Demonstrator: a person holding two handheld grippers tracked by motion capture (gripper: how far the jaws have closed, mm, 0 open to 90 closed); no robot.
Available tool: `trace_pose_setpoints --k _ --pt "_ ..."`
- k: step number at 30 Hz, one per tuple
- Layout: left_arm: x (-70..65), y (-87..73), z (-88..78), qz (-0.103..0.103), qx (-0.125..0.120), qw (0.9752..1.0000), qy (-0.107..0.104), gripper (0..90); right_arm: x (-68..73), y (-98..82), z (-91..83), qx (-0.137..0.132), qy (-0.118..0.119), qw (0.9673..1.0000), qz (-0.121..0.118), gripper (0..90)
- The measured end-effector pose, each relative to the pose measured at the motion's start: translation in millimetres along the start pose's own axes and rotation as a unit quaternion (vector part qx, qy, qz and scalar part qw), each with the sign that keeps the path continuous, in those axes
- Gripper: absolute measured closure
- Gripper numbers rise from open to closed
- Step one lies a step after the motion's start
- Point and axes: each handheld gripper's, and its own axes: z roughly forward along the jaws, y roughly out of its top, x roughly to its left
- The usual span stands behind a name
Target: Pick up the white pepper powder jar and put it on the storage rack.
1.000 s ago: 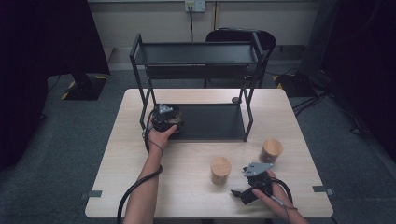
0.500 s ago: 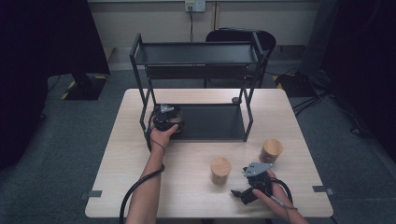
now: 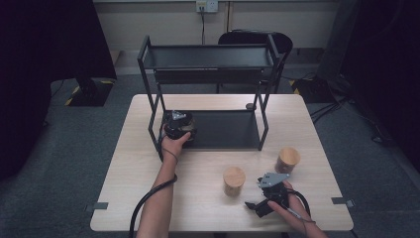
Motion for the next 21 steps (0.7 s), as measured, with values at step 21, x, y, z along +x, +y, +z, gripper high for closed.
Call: trace_pose_setpoints --k 21 --pt "2.0 0.2 -4.6 -0.038 0.003 0.9993 -0.005 8.8 0.1 0.0 -0.1 0.000 0.000 1.0000 0.000 0.0"
